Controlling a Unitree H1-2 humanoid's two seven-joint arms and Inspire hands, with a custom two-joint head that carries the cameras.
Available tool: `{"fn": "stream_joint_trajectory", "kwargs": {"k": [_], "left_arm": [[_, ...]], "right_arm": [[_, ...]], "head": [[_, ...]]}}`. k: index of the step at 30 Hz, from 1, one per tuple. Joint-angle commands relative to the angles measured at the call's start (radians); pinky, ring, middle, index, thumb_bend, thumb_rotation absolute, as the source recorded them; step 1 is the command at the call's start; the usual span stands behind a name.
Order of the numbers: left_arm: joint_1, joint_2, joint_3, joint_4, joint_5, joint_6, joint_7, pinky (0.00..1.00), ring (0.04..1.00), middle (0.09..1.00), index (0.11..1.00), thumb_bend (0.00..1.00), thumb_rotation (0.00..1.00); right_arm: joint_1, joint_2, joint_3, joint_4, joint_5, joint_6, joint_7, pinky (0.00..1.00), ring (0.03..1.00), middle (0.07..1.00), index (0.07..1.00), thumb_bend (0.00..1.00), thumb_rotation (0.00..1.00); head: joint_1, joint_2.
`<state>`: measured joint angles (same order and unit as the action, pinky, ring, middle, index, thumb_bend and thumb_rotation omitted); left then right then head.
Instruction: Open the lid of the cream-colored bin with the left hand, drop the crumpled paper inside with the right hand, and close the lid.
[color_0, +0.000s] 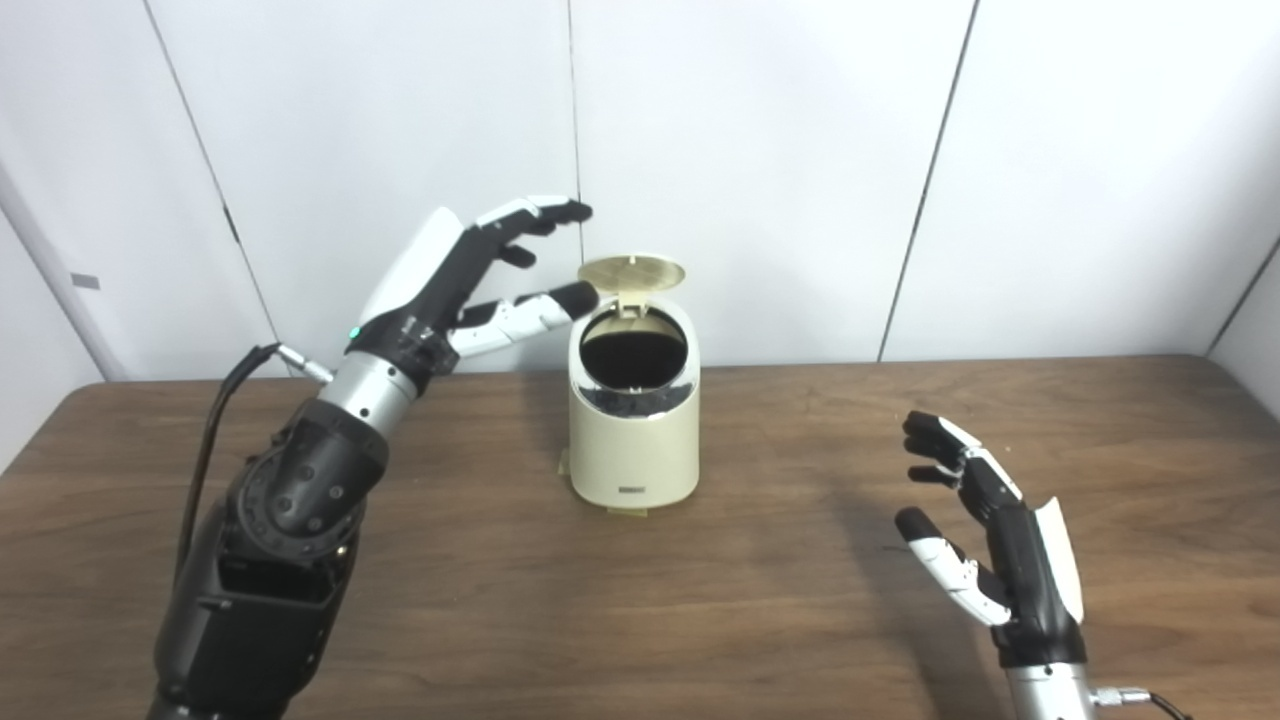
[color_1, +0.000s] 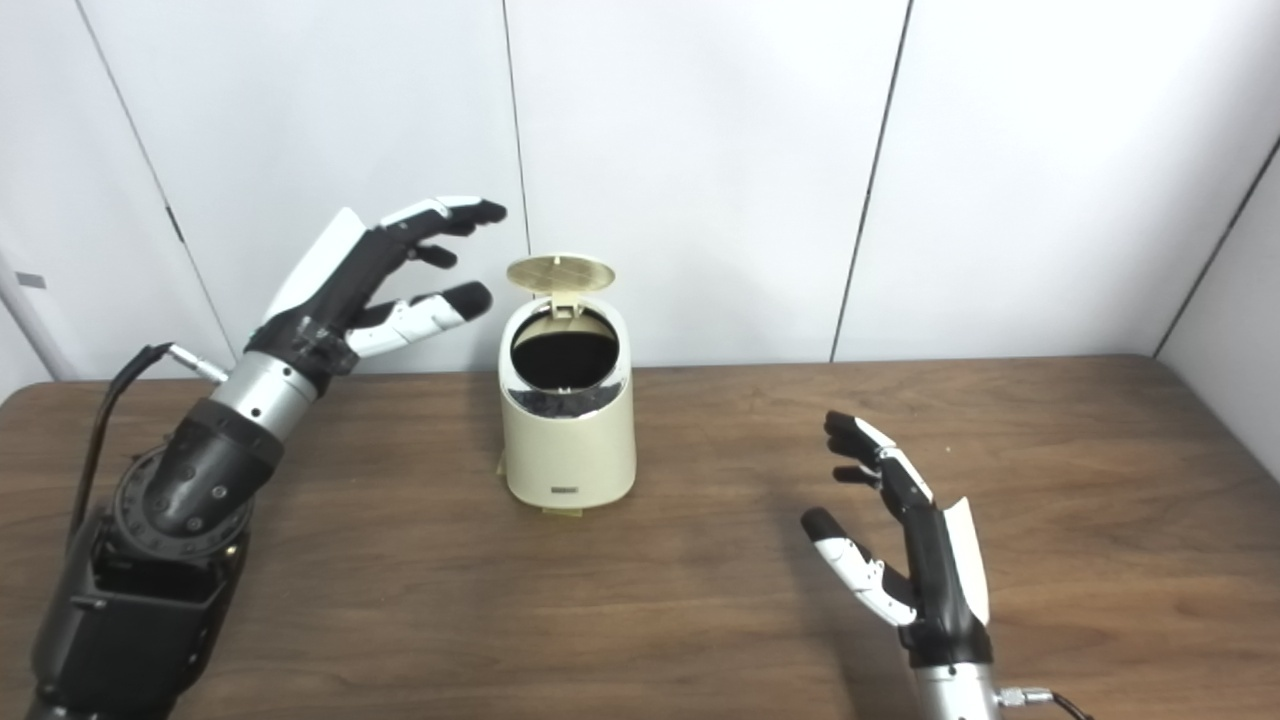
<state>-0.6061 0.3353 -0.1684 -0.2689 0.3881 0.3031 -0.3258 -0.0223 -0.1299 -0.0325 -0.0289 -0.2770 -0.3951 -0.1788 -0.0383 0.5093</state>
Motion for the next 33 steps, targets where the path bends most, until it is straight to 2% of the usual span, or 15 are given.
{"fn": "stream_joint_trajectory", "kwargs": {"k": [1, 7, 9, 12, 25, 33], "left_arm": [[-0.091, 0.016, -0.019, -0.011, 0.021, 0.011, -0.025, 0.77, 0.886, 0.89, 0.883, 1.0, 0.91], [-0.119, 0.02, -0.093, 0.023, 0.11, 0.024, -0.056, 0.78, 0.872, 0.877, 0.876, 1.0, 0.91], [-0.122, 0.019, -0.113, 0.034, 0.143, 0.027, -0.064, 0.93, 0.886, 0.878, 0.882, 1.0, 0.9], [-0.127, 0.018, -0.131, 0.043, 0.178, 0.033, -0.078, 0.99, 0.905, 0.883, 0.889, 1.0, 0.91], [-0.139, 0.007, -0.145, 0.082, 0.256, 0.024, -0.073, 1.0, 0.973, 0.927, 0.913, 1.0, 0.91], [-0.141, 0.011, -0.131, 0.056, 0.289, 0.023, -0.074, 1.0, 0.944, 0.918, 0.915, 1.0, 0.91]], "right_arm": [[-0.004, 0.0, 0.003, 0.059, -0.023, -0.057, -0.018, 0.67, 0.781, 0.808, 0.798, 0.47, 0.69], [-0.003, 0.006, 0.006, 0.061, -0.028, -0.054, -0.025, 0.67, 0.777, 0.802, 0.793, 0.48, 0.68], [-0.004, 0.006, 0.006, 0.061, -0.027, -0.053, -0.025, 0.67, 0.774, 0.799, 0.791, 0.48, 0.67], [-0.004, 0.008, 0.007, 0.061, -0.025, -0.051, -0.025, 0.67, 0.774, 0.797, 0.791, 0.49, 0.67], [-0.009, 0.017, 0.014, 0.07, -0.027, -0.052, -0.03, 0.67, 0.773, 0.798, 0.787, 0.52, 0.67], [-0.01, 0.016, 0.014, 0.075, -0.027, -0.043, -0.027, 0.69, 0.784, 0.807, 0.797, 0.51, 0.66]], "head": [[0.0, -0.004], [-0.002, -0.007], [-0.001, -0.01], [-0.002, -0.013], [-0.004, -0.024], [-0.001, -0.025]]}}
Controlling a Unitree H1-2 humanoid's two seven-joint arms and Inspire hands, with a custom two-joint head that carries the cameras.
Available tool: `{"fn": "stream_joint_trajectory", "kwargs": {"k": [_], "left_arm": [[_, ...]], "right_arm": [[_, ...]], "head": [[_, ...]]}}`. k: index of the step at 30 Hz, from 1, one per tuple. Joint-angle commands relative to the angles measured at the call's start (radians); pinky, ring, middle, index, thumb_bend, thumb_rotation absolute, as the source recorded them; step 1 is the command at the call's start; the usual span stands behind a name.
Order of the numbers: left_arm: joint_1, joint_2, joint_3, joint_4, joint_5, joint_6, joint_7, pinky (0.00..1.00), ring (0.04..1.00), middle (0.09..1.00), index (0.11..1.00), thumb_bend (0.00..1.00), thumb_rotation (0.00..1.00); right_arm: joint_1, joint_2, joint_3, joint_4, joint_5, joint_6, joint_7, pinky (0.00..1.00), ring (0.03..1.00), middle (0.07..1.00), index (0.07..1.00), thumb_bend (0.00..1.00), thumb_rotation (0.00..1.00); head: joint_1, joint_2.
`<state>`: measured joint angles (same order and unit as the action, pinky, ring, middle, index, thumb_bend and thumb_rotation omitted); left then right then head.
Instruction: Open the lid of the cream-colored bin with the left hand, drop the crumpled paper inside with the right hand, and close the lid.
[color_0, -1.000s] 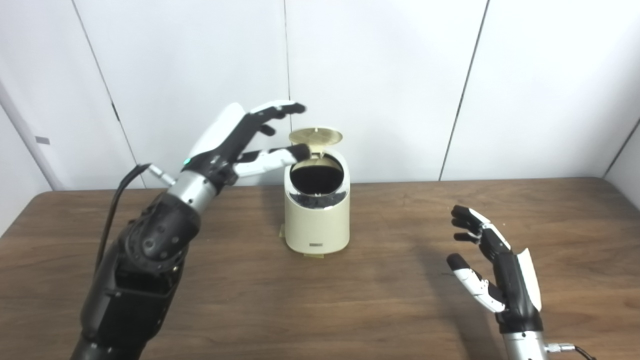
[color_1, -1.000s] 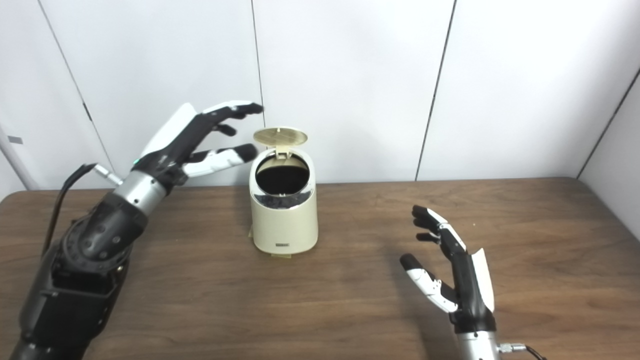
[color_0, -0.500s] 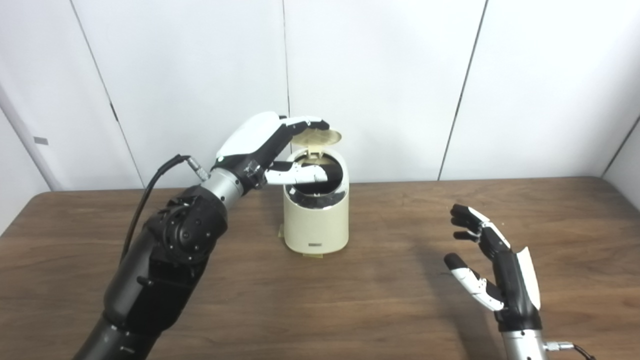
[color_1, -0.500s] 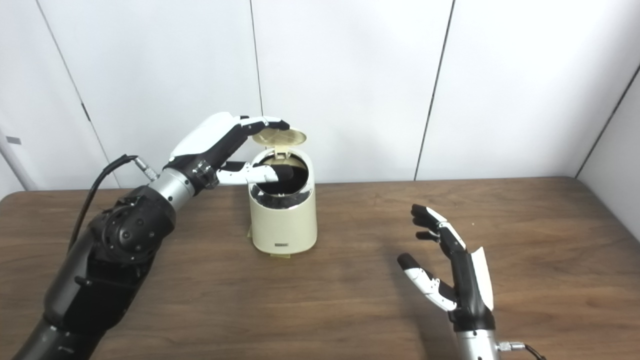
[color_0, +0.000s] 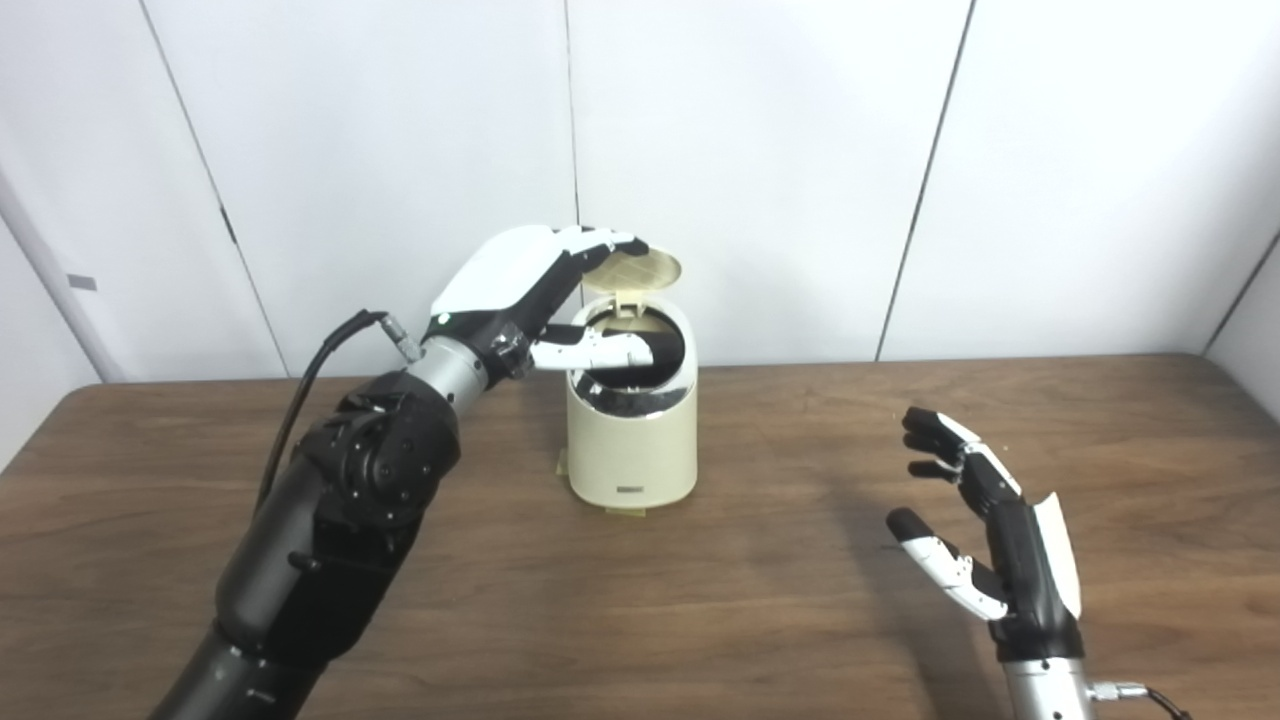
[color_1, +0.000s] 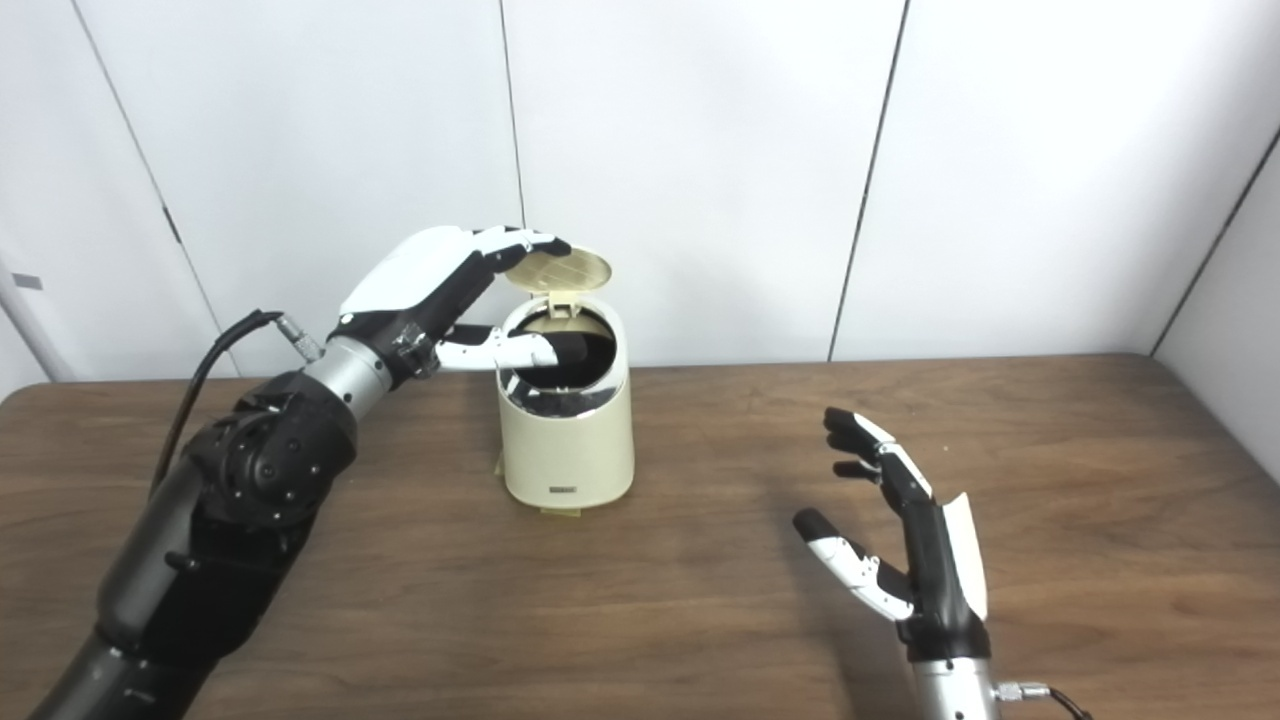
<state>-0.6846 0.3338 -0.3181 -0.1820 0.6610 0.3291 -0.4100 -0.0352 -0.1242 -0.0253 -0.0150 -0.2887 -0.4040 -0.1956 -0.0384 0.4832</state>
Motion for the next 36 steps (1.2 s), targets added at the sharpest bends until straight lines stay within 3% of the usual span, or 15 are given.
{"fn": "stream_joint_trajectory", "kwargs": {"k": [1, 11, 17, 19, 21, 23, 24, 30, 36], "left_arm": [[-0.061, 0.009, 0.026, -0.036, 0.013, -0.004, 0.015, 1.0, 0.94, 0.916, 0.914, 1.0, 0.91], [-0.045, -0.031, 0.085, -0.01, -0.022, -0.131, 0.134, 1.0, 0.858, 0.842, 0.857, 1.0, 0.85], [-0.039, -0.048, 0.107, 0.006, -0.061, -0.186, 0.156, 0.88, 0.84, 0.828, 0.838, 1.0, 0.83], [-0.038, -0.051, 0.111, 0.008, -0.067, -0.199, 0.162, 0.8, 0.828, 0.823, 0.835, 1.0, 0.82], [-0.039, -0.054, 0.112, 0.01, -0.065, -0.204, 0.17, 0.79, 0.825, 0.818, 0.834, 1.0, 0.82], [-0.041, -0.056, 0.111, 0.012, -0.055, -0.202, 0.173, 0.95, 0.854, 0.842, 0.844, 1.0, 0.82], [-0.042, -0.055, 0.109, 0.013, -0.048, -0.198, 0.17, 0.98, 0.868, 0.855, 0.854, 1.0, 0.83], [-0.059, -0.041, 0.084, 0.0, 0.007, -0.131, 0.108, 1.0, 0.915, 0.892, 0.897, 1.0, 0.88], [-0.087, -0.024, 0.053, 0.011, 0.052, -0.074, 0.025, 1.0, 0.95, 0.917, 0.922, 1.0, 0.87]], "right_arm": [[0.003, 0.01, 0.008, 0.061, -0.016, -0.032, -0.009, 0.69, 0.785, 0.808, 0.798, 0.51, 0.66], [-0.001, 0.012, 0.008, 0.071, -0.04, -0.028, -0.021, 0.69, 0.786, 0.807, 0.795, 0.51, 0.64], [-0.004, 0.006, 0.009, 0.085, -0.046, -0.042, -0.028, 0.68, 0.781, 0.805, 0.794, 0.52, 0.66], [-0.004, 0.006, 0.009, 0.083, -0.054, -0.04, -0.031, 0.68, 0.783, 0.807, 0.796, 0.52, 0.66], [-0.004, 0.005, 0.009, 0.084, -0.056, -0.038, -0.032, 0.68, 0.781, 0.805, 0.795, 0.52, 0.67], [-0.004, 0.005, 0.009, 0.087, -0.051, -0.042, -0.031, 0.68, 0.786, 0.809, 0.797, 0.52, 0.66], [-0.004, 0.005, 0.009, 0.087, -0.05, -0.041, -0.031, 0.68, 0.786, 0.809, 0.797, 0.53, 0.66], [-0.005, 0.008, 0.01, 0.083, -0.056, -0.033, -0.032, 0.67, 0.781, 0.808, 0.796, 0.53, 0.65], [-0.003, 0.008, 0.01, 0.075, -0.066, -0.017, -0.031, 0.68, 0.78, 0.806, 0.797, 0.53, 0.66]], "head": [[-0.001, 0.0], [-0.003, -0.004], [-0.003, -0.004], [-0.002, -0.004], [-0.002, -0.005], [-0.002, -0.005], [-0.002, -0.005], [-0.002, -0.006], [-0.003, -0.007]]}}
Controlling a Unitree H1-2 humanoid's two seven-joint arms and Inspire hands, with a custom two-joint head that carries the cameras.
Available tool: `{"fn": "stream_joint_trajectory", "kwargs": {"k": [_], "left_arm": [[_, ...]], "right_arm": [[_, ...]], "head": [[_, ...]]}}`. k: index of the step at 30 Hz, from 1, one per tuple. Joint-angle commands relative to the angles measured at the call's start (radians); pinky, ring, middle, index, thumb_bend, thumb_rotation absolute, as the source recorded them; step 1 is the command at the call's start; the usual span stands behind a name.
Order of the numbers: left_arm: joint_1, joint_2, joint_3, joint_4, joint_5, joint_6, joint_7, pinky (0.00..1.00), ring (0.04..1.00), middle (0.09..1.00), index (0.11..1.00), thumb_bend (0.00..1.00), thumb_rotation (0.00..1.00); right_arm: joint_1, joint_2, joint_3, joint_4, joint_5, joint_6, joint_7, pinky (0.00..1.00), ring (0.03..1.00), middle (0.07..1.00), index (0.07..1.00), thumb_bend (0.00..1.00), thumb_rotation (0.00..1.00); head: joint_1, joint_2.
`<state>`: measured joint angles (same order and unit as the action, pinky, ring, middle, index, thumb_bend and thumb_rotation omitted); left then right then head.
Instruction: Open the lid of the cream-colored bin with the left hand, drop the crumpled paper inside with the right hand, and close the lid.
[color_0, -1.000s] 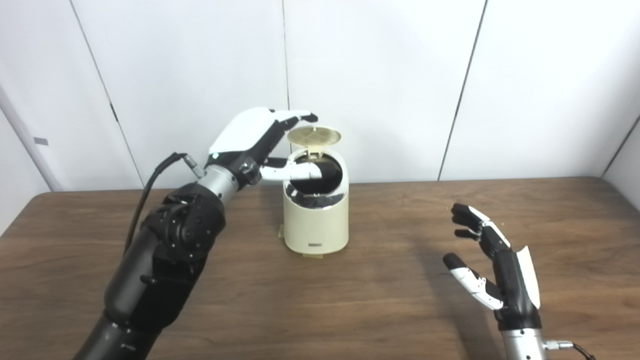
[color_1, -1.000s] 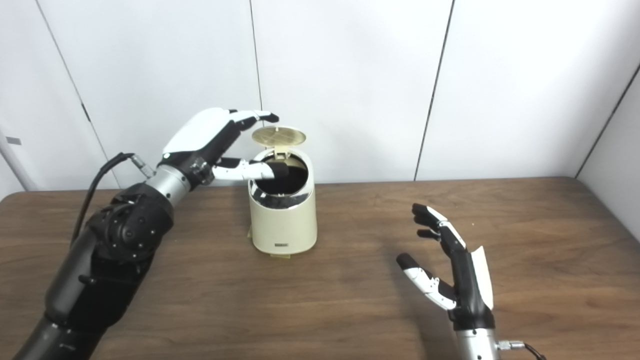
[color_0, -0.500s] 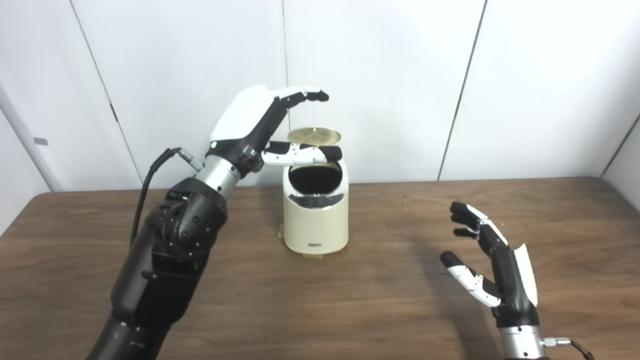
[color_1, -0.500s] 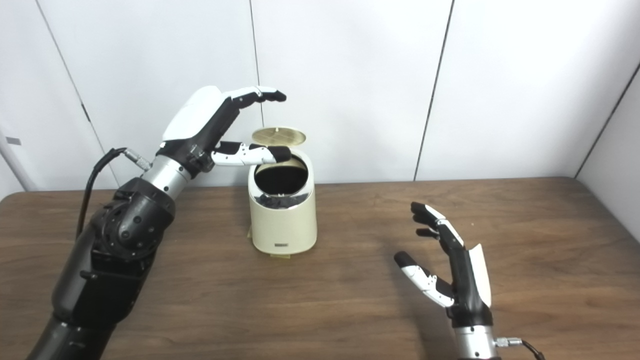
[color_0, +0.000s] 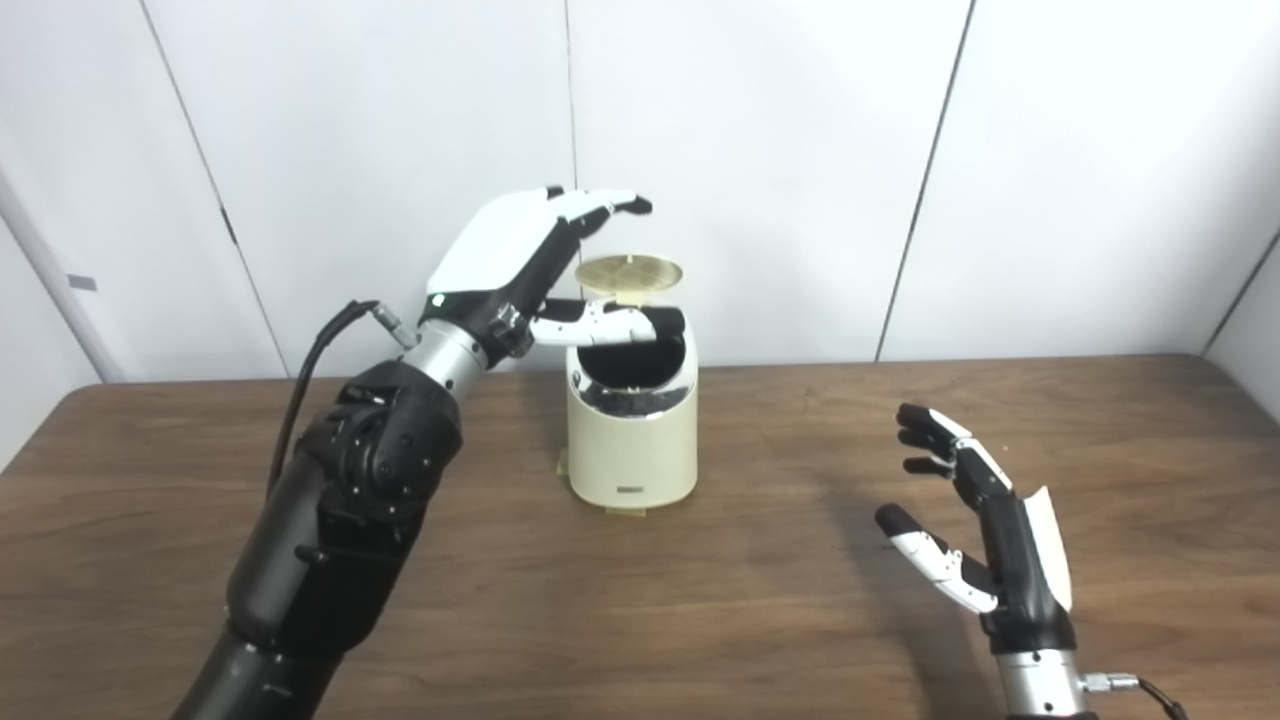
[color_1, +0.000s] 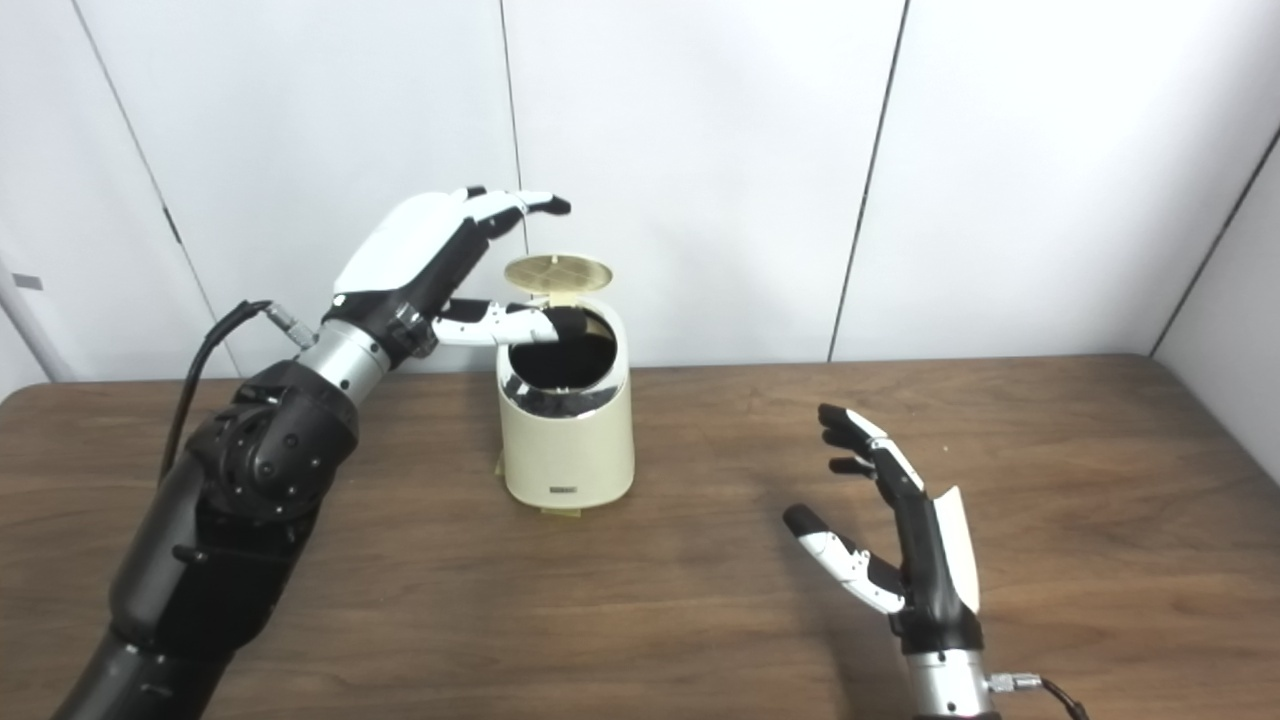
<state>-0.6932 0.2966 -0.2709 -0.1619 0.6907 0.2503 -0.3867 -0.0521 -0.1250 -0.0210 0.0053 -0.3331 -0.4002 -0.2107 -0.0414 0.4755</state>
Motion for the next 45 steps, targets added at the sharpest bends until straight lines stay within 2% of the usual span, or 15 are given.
{"fn": "stream_joint_trajectory", "kwargs": {"k": [1, 8, 19, 31, 45], "left_arm": [[-0.083, 0.014, 0.002, -0.003, 0.029, 0.009, -0.004, 1.0, 0.951, 0.917, 0.922, 1.0, 0.87], [-0.099, 0.017, -0.02, 0.054, 0.079, 0.014, -0.007, 1.0, 0.982, 0.926, 0.917, 1.0, 0.85], [-0.114, 0.018, -0.03, 0.127, 0.093, -0.009, 0.018, 1.0, 1.0, 0.938, 0.919, 1.0, 0.85], [-0.105, 0.018, -0.032, 0.128, 0.097, 0.0, -0.001, 1.0, 0.993, 0.908, 0.912, 1.0, 0.86], [-0.094, 0.022, -0.029, 0.119, 0.087, 0.009, -0.018, 1.0, 0.998, 0.921, 0.908, 1.0, 0.86]], "right_arm": [[0.014, 0.009, 0.006, 0.054, -0.024, -0.021, -0.016, 0.67, 0.779, 0.806, 0.796, 0.54, 0.66], [0.018, 0.01, 0.009, 0.047, -0.014, -0.023, -0.008, 0.68, 0.787, 0.815, 0.808, 0.55, 0.67], [0.017, 0.009, 0.013, 0.054, -0.017, -0.023, -0.01, 0.68, 0.788, 0.818, 0.813, 0.55, 0.67], [0.017, 0.012, 0.015, 0.055, -0.011, -0.025, -0.009, 0.68, 0.79, 0.817, 0.812, 0.56, 0.66], [0.017, 0.009, 0.019, 0.047, -0.021, -0.013, -0.006, 0.69, 0.788, 0.814, 0.814, 0.56, 0.68]], "head": [[-0.001, 0.001], [-0.003, 0.006], [-0.006, 0.005], [-0.007, 0.008], [-0.007, 0.011]]}}
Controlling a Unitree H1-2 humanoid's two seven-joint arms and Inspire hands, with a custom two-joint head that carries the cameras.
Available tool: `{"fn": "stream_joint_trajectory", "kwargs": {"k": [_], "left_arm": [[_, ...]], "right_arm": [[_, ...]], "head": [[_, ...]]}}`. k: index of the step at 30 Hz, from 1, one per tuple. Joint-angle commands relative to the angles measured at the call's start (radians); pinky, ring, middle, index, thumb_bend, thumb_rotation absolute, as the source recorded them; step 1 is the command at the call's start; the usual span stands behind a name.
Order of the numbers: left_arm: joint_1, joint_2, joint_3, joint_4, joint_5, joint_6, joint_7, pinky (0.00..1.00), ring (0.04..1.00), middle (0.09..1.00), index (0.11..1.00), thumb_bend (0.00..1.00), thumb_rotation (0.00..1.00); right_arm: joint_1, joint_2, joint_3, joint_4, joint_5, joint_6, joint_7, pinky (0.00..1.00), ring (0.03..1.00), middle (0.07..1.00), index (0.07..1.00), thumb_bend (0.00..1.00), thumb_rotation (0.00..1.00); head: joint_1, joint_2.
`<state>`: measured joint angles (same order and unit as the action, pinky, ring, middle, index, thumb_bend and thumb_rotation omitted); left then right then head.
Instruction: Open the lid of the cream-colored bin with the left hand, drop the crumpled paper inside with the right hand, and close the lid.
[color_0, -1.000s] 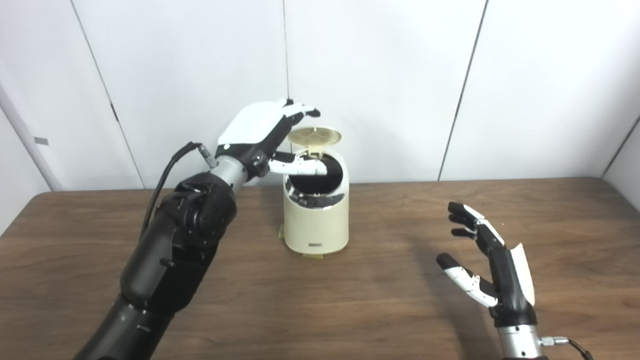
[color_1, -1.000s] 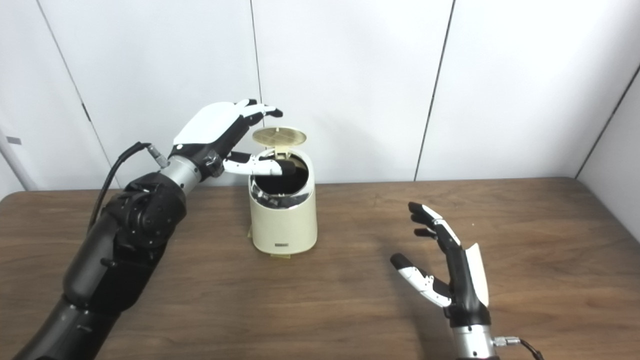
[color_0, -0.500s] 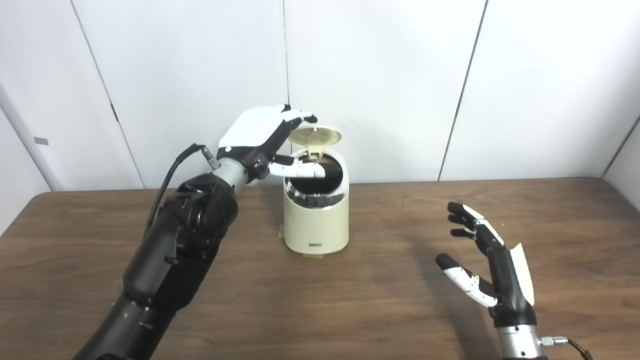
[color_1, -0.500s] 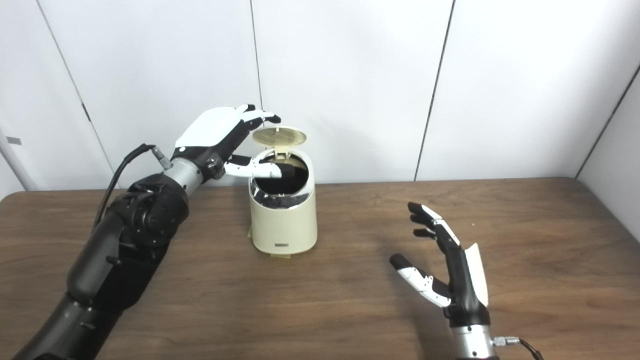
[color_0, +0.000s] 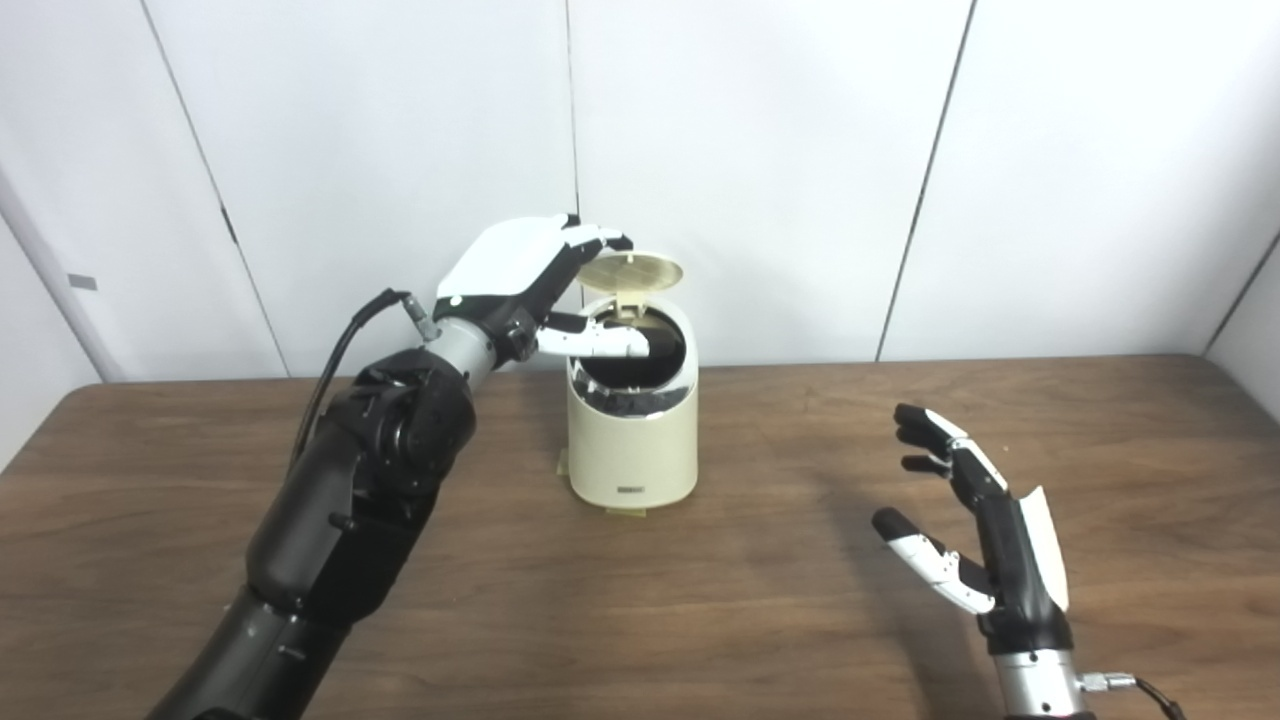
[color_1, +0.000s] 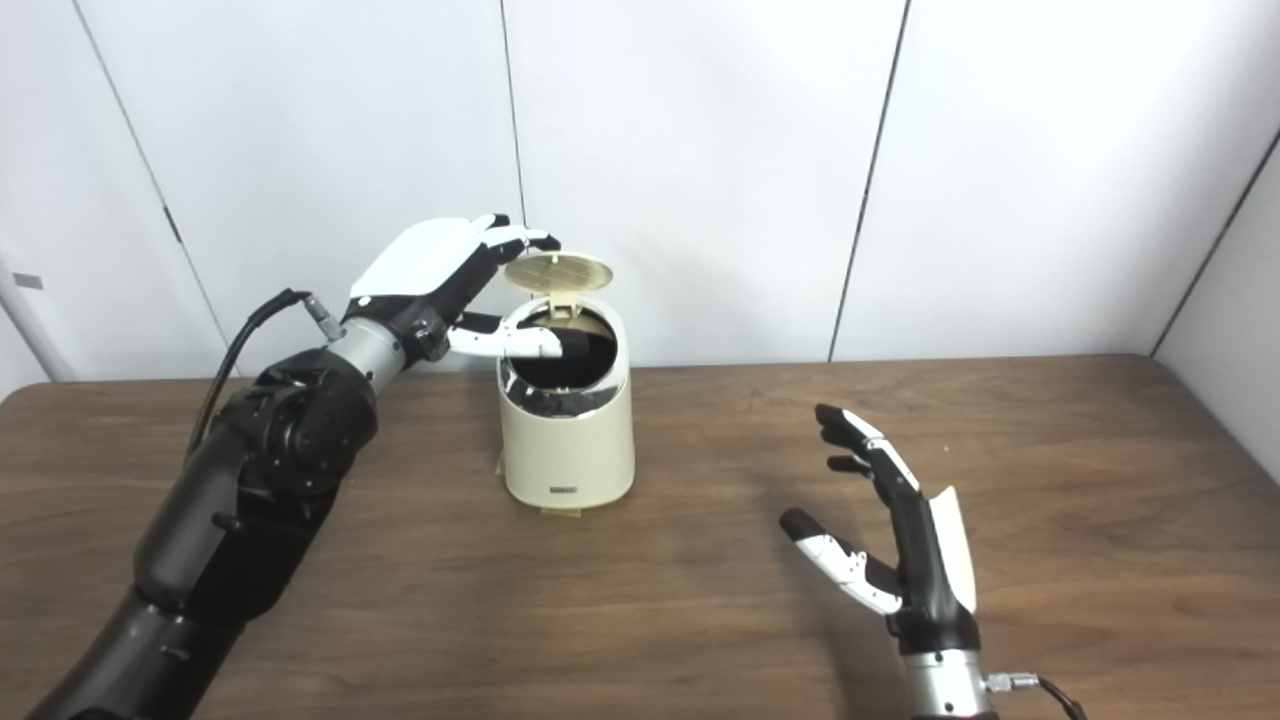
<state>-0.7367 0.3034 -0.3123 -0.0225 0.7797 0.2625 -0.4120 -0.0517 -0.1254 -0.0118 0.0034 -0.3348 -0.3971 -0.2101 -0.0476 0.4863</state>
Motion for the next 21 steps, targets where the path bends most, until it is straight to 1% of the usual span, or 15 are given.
{"fn": "stream_joint_trajectory", "kwargs": {"k": [1, 5, 8, 13, 16, 21], "left_arm": [[-0.05, 0.016, 0.011, -0.02, -0.002, -0.005, 0.007, 1.0, 0.998, 0.92, 0.908, 1.0, 0.85], [-0.042, 0.021, 0.012, -0.021, -0.008, -0.016, 0.011, 1.0, 0.992, 0.903, 0.899, 1.0, 0.84], [-0.039, 0.023, 0.009, -0.019, -0.01, -0.013, 0.006, 1.0, 0.983, 0.894, 0.893, 1.0, 0.85], [-0.037, 0.026, 0.005, -0.022, -0.012, 0.002, -0.013, 1.0, 0.984, 0.898, 0.897, 1.0, 0.85], [-0.036, 0.027, 0.006, -0.02, -0.013, 0.004, -0.021, 1.0, 0.987, 0.902, 0.899, 1.0, 0.85], [-0.033, 0.032, 0.005, -0.013, -0.011, -0.005, -0.017, 1.0, 0.982, 0.897, 0.896, 1.0, 0.84]], "right_arm": [[0.017, 0.009, 0.01, 0.048, -0.025, -0.014, -0.009, 0.68, 0.787, 0.813, 0.813, 0.56, 0.68], [0.016, 0.01, 0.009, 0.055, -0.027, -0.025, -0.014, 0.67, 0.782, 0.811, 0.814, 0.55, 0.68], [0.022, 0.014, 0.008, 0.041, -0.03, -0.006, -0.012, 0.68, 0.786, 0.813, 0.814, 0.55, 0.68], [0.023, 0.013, 0.01, 0.032, -0.031, 0.002, -0.007, 0.69, 0.787, 0.812, 0.812, 0.56, 0.7], [0.022, 0.013, 0.01, 0.034, -0.031, 0.007, -0.008, 0.69, 0.79, 0.815, 0.814, 0.55, 0.69], [0.017, 0.014, 0.009, 0.047, -0.023, -0.002, -0.011, 0.68, 0.786, 0.813, 0.811, 0.55, 0.68]], "head": [[-0.002, 0.0], [-0.002, 0.004], [-0.001, 0.008], [-0.001, 0.01], [-0.002, 0.011], [-0.002, 0.009]]}}
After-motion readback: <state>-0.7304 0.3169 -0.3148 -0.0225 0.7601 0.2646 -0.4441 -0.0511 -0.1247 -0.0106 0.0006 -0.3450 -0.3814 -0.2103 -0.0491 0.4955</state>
